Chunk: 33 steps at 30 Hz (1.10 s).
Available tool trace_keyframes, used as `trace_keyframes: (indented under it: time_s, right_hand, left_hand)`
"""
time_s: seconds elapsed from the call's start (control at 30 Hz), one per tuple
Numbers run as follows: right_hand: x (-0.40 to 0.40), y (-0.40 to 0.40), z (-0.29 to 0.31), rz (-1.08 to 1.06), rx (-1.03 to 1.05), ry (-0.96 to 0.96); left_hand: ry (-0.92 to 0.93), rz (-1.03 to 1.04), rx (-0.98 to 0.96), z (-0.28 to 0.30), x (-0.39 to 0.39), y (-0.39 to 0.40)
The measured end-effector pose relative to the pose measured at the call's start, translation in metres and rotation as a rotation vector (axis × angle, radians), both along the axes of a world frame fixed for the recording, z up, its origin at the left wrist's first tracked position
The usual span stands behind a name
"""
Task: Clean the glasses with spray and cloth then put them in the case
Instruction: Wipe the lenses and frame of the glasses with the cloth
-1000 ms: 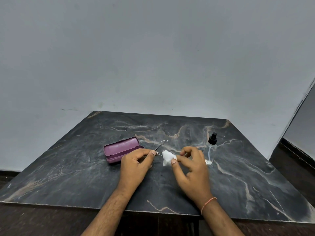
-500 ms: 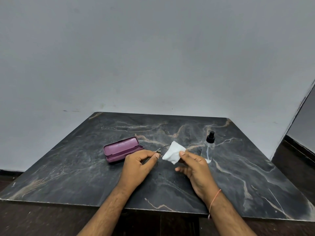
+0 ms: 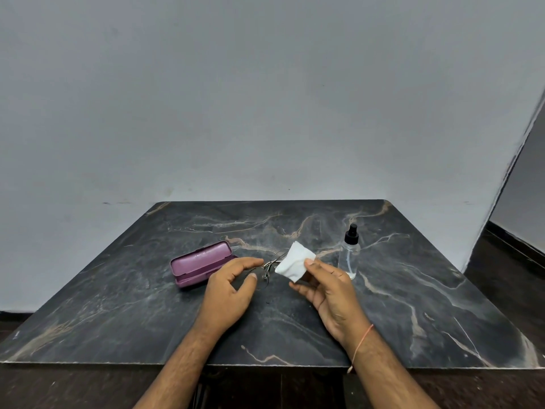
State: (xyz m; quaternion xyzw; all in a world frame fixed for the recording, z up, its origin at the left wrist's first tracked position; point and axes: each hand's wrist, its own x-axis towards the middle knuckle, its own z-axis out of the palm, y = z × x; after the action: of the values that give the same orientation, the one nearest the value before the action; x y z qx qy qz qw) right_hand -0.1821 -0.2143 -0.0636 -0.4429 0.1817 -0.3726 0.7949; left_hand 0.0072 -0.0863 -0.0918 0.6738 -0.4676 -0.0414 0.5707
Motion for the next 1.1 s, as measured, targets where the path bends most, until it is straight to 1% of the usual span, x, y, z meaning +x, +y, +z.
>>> trace_keyframes:
  time_s: [0.17,0.33,0.5,0.63,0.87,0.93,1.0,1.03,1.07,1.1]
  right_hand:
    - [-0.004,-0.003,0.000,-0.014,0.083,-0.060]
    - [-0.007,-0.008,0.001,-0.020,0.225,-0.152]
    - [-0.006,-0.013,0.002,-0.037,0.356,-0.193]
    - [-0.005,-0.016,0.001,-0.058,0.383,-0.198]
    - [-0.004,-0.017,-0.002,-0.071,0.376,-0.189]
    - [-0.004,-0.016,-0.003,-0.089,0.360,-0.178]
    - [-0.001,-0.015,-0.007,-0.133,0.292,-0.130]
    - [0.000,-0.012,-0.008,-0.195,0.192,-0.073]
    - [0.002,-0.009,-0.010,-0.303,0.027,0.018]
    - [0.003,-0.007,-0.013,-0.448,-0.187,0.122]
  left_hand:
    - [-0.083,0.060,0.047,0.005,-0.003,-0.001]
    - [-0.151,0.055,0.056,-0.002,0.002,-0.004]
    - [-0.261,-0.001,-0.045,0.005,-0.006,0.000]
    - [-0.331,-0.060,-0.057,0.005,-0.011,0.005]
    - [-0.322,-0.096,-0.012,0.008,-0.016,0.007]
    - [-0.329,-0.086,-0.003,0.008,-0.016,0.006]
    - [-0.351,-0.059,-0.004,0.009,-0.016,0.005]
    - [-0.362,-0.043,-0.008,0.009,-0.015,0.005]
    - [-0.368,-0.029,-0.011,0.010,-0.015,0.004]
    - [-0.369,-0.017,-0.010,0.010,-0.015,0.003]
